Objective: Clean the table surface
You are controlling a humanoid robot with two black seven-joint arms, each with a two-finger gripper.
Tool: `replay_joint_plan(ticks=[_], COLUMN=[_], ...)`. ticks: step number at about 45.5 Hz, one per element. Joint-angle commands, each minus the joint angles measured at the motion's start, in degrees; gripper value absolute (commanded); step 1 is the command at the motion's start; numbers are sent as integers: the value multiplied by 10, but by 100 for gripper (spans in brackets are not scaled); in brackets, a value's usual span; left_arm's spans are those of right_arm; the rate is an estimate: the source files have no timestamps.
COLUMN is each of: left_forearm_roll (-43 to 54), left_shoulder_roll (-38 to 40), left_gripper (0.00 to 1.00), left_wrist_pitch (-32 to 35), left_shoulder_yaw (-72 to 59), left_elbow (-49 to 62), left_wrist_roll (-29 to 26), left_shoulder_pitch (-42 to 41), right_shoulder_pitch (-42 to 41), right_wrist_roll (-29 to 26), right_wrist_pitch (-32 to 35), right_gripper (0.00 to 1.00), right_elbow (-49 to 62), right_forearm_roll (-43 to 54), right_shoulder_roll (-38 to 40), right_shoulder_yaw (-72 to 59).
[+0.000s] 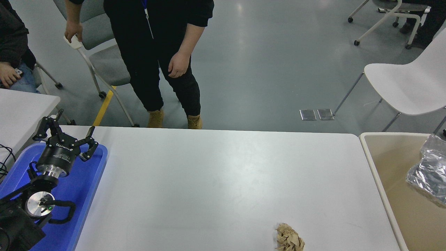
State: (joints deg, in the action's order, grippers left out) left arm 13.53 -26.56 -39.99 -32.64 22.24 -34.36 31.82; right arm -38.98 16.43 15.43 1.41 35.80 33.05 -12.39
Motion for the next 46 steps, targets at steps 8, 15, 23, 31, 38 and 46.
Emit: replay_joint_plan(ticks=[8, 15, 23, 31, 38, 46], left_forearm_roll=[0, 0, 0, 0, 0, 0], left_shoulder_roll=[0, 0, 0, 0, 0, 0], left_gripper=[100, 100, 100, 100, 100, 100], left_wrist_pitch=[0, 0, 0, 0, 0, 0], left_shoulder_yaw=[0, -1, -1, -1, 0, -1], left_elbow=[0, 0, 0, 0, 0, 0], left_wrist_roll=[0, 0, 0, 0, 0, 0], left_shoulder_pitch=[0, 0, 0, 0, 0, 0], right_shoulder_pitch=[27, 29, 29, 31, 34, 35], right_wrist_roll=[-34, -54, -75, -76, -76, -76], right_wrist_pitch=[-12, -17, -37, -37, -38, -41], right_gripper=[0, 0, 0, 0, 0, 0], right_elbow=[2, 2, 2, 2, 2, 2], right_forearm_roll=[-41, -59, -78, -79, -80, -83], right_shoulder_roll=[-31, -51, -70, -74, -74, -72], right_shoulder_yaw=[1, 1, 1, 1, 2, 2])
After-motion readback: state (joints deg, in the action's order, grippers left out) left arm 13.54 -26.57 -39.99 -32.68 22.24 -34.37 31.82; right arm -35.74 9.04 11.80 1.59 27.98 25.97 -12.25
